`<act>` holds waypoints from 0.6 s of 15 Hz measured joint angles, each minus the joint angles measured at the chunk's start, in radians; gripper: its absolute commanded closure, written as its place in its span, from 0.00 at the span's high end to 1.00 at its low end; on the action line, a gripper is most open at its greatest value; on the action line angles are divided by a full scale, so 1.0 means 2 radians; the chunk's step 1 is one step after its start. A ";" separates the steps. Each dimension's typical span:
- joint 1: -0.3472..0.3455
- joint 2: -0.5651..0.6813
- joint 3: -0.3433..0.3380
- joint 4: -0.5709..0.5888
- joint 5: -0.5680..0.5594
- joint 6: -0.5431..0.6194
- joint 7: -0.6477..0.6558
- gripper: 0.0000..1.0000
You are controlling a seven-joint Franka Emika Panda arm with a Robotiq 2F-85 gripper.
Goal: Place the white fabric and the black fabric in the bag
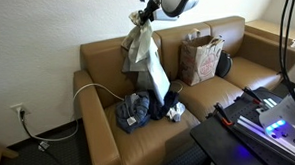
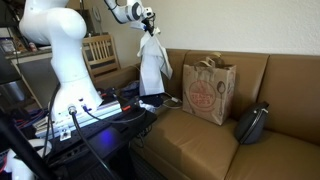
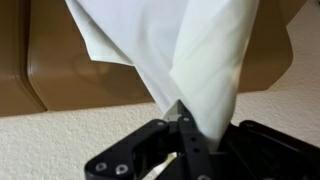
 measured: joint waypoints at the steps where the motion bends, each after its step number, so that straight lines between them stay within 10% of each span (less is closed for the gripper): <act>1: 0.000 -0.018 0.000 -0.009 0.000 -0.008 0.000 0.03; 5: 0.010 -0.027 -0.015 -0.020 -0.012 0.000 0.019 0.03; 9: 0.060 -0.052 -0.117 -0.028 -0.053 0.071 0.100 0.03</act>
